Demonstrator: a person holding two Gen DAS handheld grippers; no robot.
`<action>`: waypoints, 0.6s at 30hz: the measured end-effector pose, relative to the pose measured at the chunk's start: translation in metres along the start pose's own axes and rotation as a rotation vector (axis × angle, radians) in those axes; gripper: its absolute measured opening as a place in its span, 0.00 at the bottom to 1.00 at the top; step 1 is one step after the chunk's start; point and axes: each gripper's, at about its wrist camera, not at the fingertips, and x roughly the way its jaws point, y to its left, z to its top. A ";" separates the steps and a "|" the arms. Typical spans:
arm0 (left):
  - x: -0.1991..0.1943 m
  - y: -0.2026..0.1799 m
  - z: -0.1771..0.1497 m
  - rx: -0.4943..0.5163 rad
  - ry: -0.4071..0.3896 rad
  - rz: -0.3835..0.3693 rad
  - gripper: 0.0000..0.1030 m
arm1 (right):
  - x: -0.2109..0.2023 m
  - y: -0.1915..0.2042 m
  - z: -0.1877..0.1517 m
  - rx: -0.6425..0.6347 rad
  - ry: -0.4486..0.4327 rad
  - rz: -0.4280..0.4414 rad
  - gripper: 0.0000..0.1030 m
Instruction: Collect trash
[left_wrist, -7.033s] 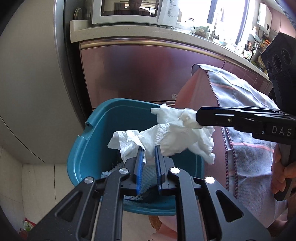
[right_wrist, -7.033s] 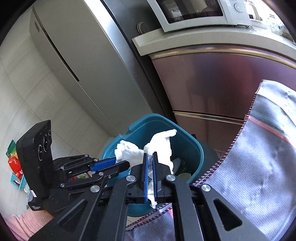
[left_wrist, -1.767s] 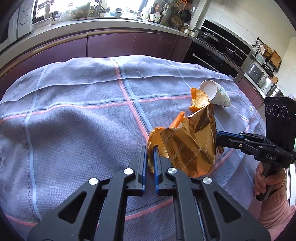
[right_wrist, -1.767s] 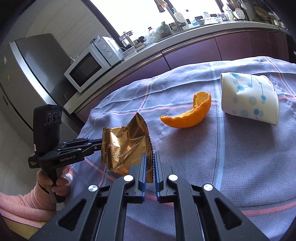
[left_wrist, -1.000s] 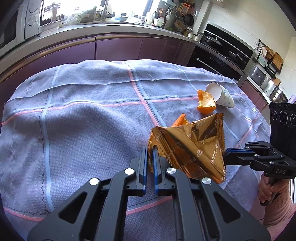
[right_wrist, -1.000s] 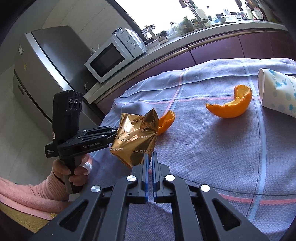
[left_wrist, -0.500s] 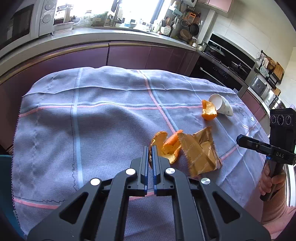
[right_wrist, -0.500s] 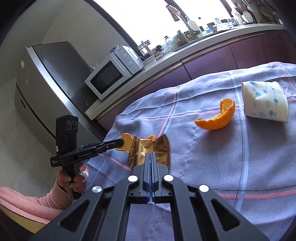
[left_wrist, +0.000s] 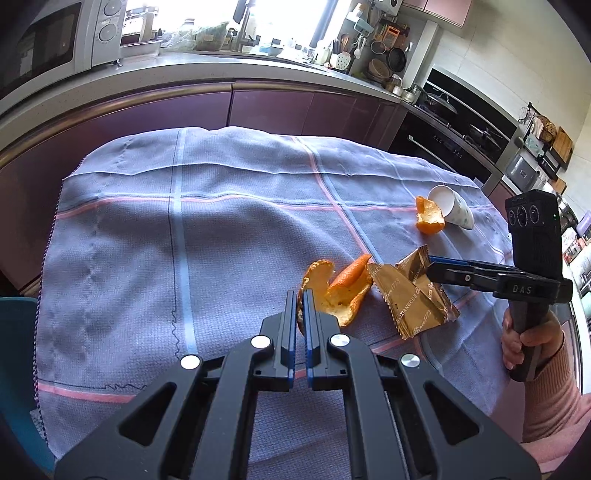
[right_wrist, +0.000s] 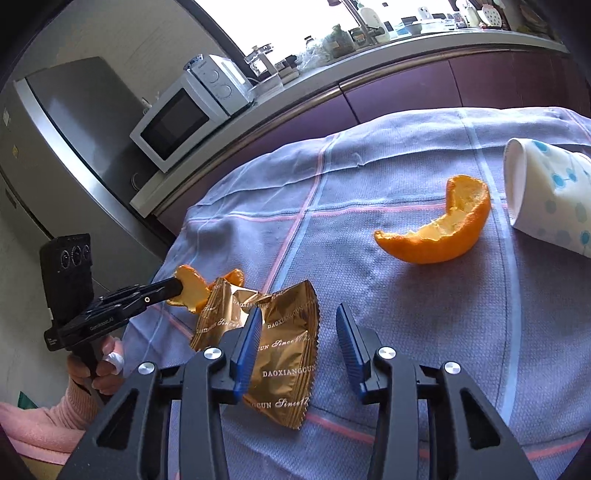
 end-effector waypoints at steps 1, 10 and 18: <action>-0.001 0.001 0.000 -0.003 -0.002 0.002 0.04 | 0.003 0.002 0.000 -0.009 0.010 -0.007 0.11; -0.019 0.013 0.000 -0.018 -0.036 0.014 0.04 | -0.017 0.021 -0.002 -0.035 -0.054 0.038 0.02; -0.045 0.031 -0.008 -0.030 -0.061 0.034 0.04 | -0.021 0.045 0.003 -0.071 -0.082 0.074 0.01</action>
